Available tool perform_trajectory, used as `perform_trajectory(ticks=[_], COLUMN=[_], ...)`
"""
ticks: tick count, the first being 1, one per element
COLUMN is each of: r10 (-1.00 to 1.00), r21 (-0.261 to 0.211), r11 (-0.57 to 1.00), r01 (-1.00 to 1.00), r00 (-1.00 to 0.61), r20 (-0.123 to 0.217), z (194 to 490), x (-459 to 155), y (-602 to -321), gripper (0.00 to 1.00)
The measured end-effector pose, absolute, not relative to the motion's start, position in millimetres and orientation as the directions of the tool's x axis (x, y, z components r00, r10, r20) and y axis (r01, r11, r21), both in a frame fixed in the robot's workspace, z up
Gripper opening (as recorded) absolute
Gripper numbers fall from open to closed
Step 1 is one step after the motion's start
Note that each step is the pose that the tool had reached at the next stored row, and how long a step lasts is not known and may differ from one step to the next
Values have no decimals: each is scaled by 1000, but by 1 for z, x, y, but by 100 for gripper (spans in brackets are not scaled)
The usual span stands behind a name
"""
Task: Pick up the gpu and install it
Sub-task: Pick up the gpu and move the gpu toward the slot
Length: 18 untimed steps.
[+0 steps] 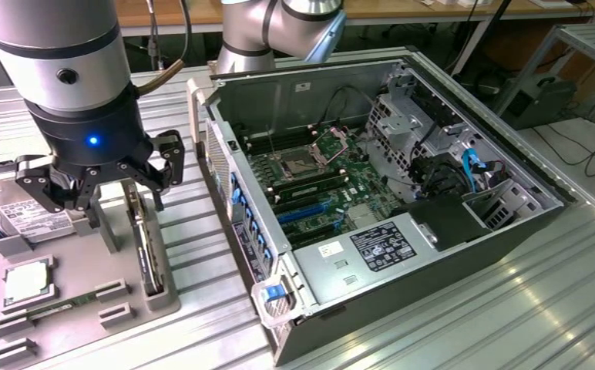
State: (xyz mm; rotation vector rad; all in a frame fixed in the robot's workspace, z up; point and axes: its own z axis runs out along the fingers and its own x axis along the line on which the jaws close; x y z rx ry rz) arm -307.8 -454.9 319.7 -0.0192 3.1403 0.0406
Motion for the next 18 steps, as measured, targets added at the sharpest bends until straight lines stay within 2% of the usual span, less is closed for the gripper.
perform_trajectory(ticks=[18], r10=[-16], r21=[26], r11=[1000], r01=[-16], r00=[-1000], r20=[-1], z=[314], x=[-308], y=[-457], gripper=[72])
